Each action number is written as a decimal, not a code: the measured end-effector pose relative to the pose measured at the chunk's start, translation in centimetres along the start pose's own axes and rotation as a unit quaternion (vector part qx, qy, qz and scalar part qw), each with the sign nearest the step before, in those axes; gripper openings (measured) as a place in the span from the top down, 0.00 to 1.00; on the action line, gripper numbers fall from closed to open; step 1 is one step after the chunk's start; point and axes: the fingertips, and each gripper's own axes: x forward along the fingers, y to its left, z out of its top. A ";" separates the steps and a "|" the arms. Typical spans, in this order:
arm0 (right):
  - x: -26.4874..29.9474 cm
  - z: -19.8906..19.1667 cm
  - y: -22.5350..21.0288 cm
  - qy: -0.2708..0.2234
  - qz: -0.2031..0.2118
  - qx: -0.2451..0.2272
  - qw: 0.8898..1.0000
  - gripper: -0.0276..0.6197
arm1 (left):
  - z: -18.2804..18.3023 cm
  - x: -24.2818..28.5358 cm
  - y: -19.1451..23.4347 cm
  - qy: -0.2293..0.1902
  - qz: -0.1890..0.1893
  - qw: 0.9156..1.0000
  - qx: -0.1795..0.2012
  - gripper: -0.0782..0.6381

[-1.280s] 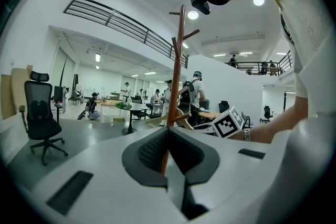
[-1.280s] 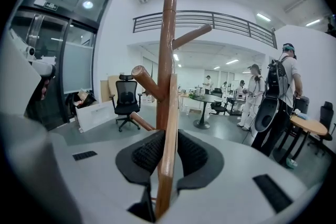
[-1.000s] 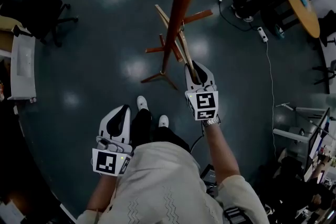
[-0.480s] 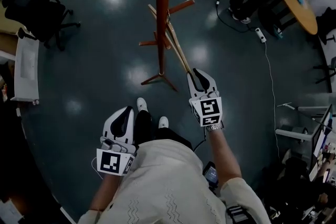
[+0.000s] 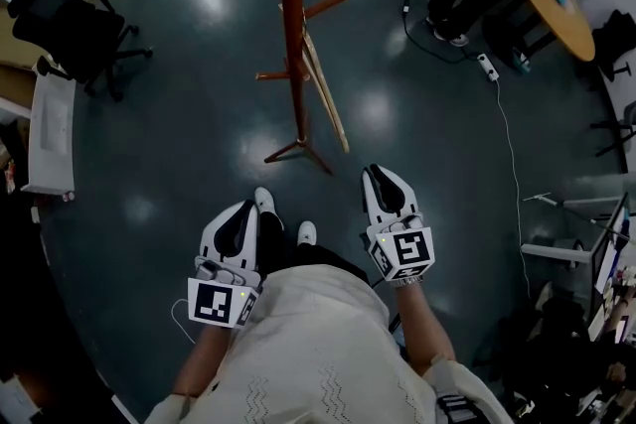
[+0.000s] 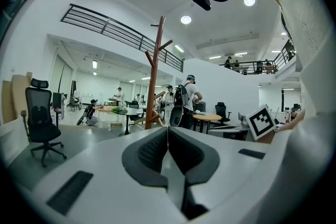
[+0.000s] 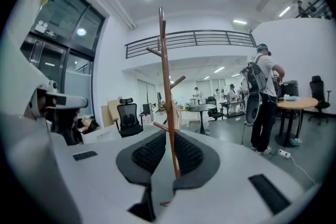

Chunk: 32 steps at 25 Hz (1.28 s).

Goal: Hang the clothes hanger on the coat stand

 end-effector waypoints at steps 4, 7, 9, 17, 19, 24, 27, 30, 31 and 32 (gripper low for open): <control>-2.7 0.8 1.6 -0.019 0.009 0.073 0.997 0.90 | -0.3 -0.5 -0.6 -0.002 -0.003 1.000 -0.009 0.87; -3.7 2.1 2.9 -0.037 0.025 0.087 0.995 0.93 | -0.2 -0.7 -1.0 -0.005 -0.006 1.000 -0.010 0.87; -4.1 3.0 3.6 -0.045 0.034 0.077 0.995 0.93 | -0.4 -0.8 -1.3 -0.007 -0.009 1.000 -0.011 0.87; -4.0 4.2 5.1 -0.040 0.057 0.045 0.997 0.93 | -0.9 -0.9 -1.8 -0.013 -0.003 1.000 -0.018 0.87; -3.4 3.8 5.6 -0.028 0.062 0.039 0.997 0.93 | -1.2 -1.0 -1.4 -0.011 0.003 1.000 -0.021 0.87; -2.6 3.1 7.5 -0.012 0.085 0.026 0.996 0.93 | -1.8 -1.7 -0.4 -0.009 0.013 1.000 -0.027 0.87; -2.4 3.0 8.9 -0.009 0.108 0.021 0.994 0.93 | -1.8 -1.9 0.0 -0.009 0.014 0.999 -0.027 0.87; -2.2 3.1 9.9 -0.006 0.122 0.010 0.992 0.93 | -1.6 -2.1 0.4 -0.010 0.013 1.000 -0.026 0.87; -2.2 3.1 10.1 -0.006 0.125 0.007 0.992 0.93 | -1.5 -2.1 0.5 -0.011 0.014 1.000 -0.025 0.87; -2.1 3.2 10.2 -0.005 0.127 0.005 0.992 0.93 | -1.5 -2.1 0.6 -0.011 0.015 1.000 -0.025 0.87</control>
